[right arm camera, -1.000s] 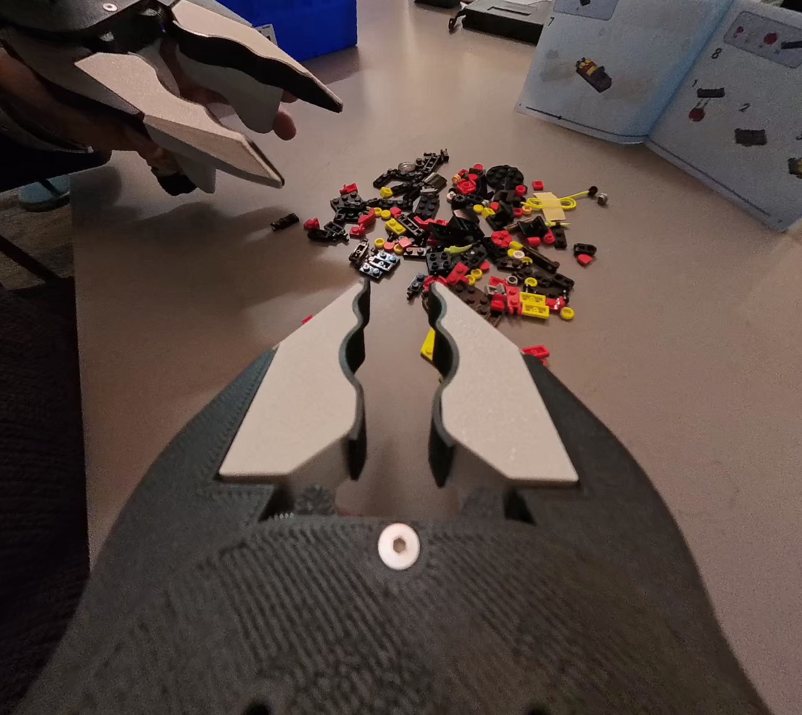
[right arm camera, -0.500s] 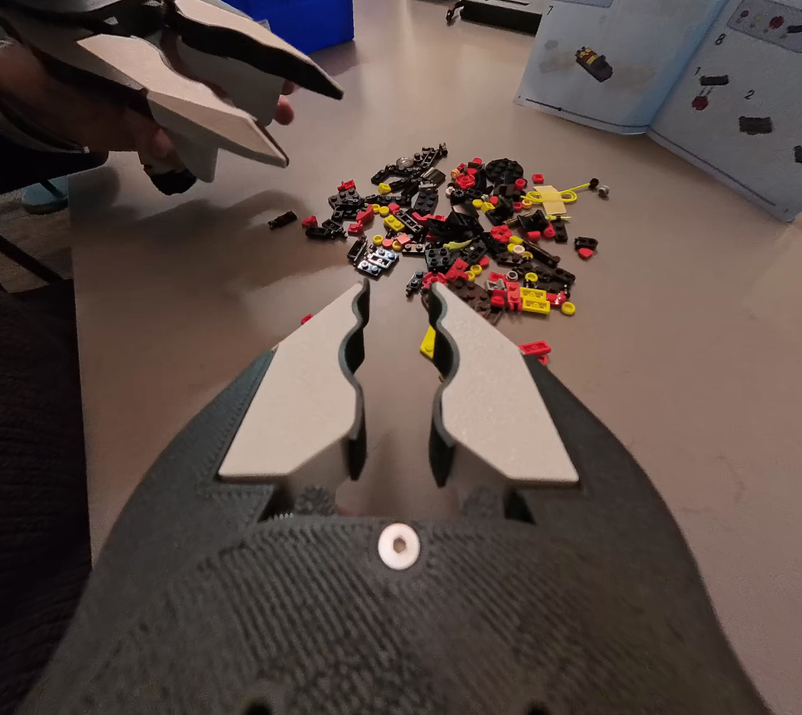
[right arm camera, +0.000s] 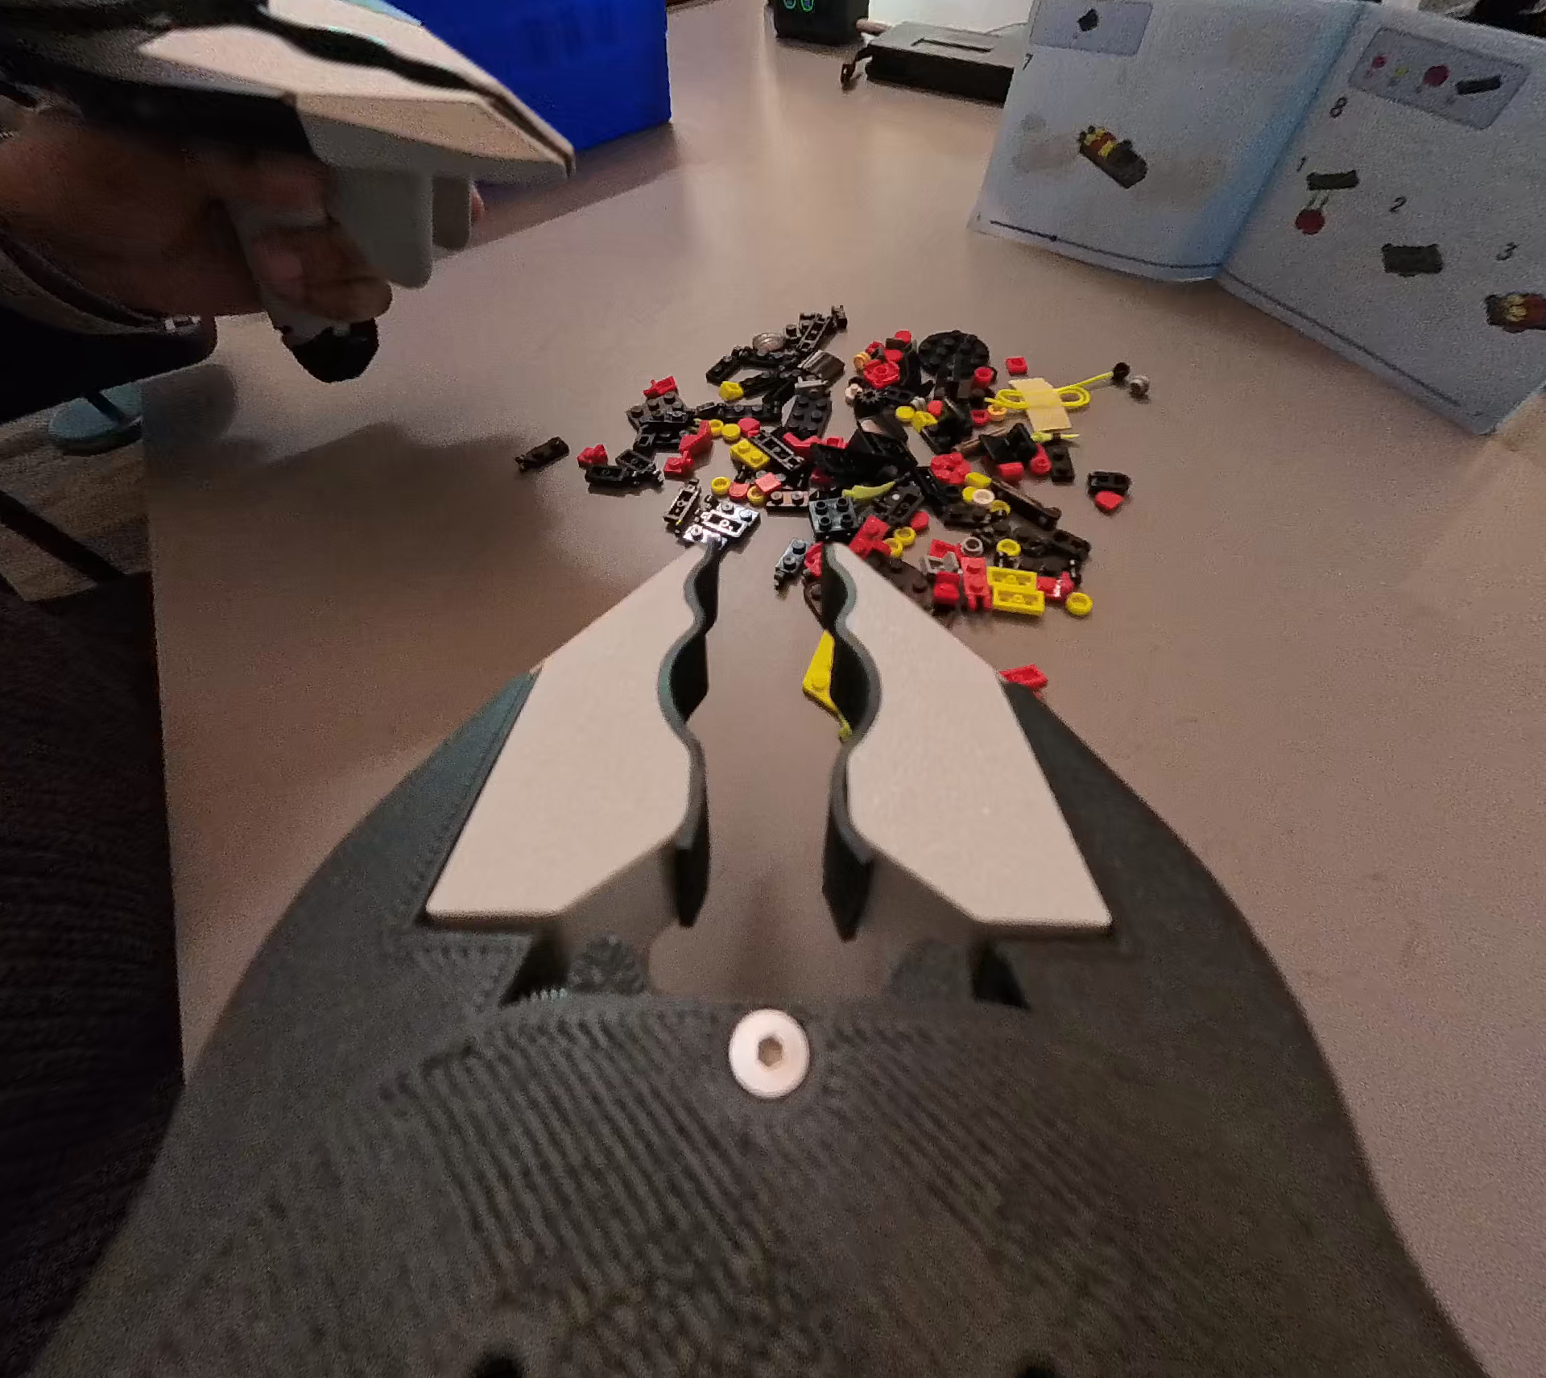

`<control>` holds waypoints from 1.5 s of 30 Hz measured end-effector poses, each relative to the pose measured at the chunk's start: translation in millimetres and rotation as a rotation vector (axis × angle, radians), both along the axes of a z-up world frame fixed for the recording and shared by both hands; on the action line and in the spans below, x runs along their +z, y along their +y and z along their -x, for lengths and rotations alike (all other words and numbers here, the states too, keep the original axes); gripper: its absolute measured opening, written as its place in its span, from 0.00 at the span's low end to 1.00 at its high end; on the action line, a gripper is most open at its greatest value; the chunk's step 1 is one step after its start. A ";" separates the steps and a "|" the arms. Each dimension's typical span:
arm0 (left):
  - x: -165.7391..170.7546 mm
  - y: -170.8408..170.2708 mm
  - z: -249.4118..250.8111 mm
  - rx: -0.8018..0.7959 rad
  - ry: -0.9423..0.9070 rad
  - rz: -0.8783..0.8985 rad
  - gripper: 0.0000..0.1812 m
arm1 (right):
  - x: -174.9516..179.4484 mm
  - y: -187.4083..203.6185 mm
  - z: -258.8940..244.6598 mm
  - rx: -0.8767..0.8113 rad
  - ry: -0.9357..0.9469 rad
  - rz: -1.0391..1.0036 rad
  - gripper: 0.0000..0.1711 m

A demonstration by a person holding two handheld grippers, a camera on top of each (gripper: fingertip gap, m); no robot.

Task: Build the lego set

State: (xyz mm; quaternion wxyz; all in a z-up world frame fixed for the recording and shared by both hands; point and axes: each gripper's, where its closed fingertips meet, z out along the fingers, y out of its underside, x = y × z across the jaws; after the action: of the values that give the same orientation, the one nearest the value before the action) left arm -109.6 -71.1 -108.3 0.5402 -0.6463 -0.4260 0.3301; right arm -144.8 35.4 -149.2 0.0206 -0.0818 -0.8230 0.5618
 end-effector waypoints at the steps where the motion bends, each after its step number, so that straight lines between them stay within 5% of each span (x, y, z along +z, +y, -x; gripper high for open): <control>1: -1.8 2.4 -0.9 -0.009 0.000 0.022 0.00 | 0.8 0.1 0.4 -0.001 -0.001 0.005 0.13; 10: -12.1 8.6 -2.3 -0.044 -0.040 0.047 0.00 | 18.2 5.6 13.6 -0.071 0.059 0.089 0.09; 20: -17.3 15.2 -5.0 -0.075 -0.045 0.103 0.00 | 22.0 24.0 27.7 -0.069 0.166 0.009 0.17; 26: -20.1 15.1 -4.4 -0.079 -0.058 0.105 0.00 | -31.6 67.7 33.0 -0.043 0.002 -0.367 0.19; 39: -36.1 19.2 -5.3 -0.089 -0.124 0.144 0.00 | -65.6 58.3 11.0 -0.022 -0.020 -0.508 0.16; 45: -42.1 22.9 -6.7 -0.102 -0.125 0.205 0.00 | -44.6 41.1 3.5 0.063 0.037 -0.398 0.09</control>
State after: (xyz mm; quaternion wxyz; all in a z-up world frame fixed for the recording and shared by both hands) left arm -102.9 -48.2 -150.4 0.4599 -0.7382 -0.3893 0.3032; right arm -148.3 76.6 -193.7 0.0336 -0.0399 -0.9195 0.3896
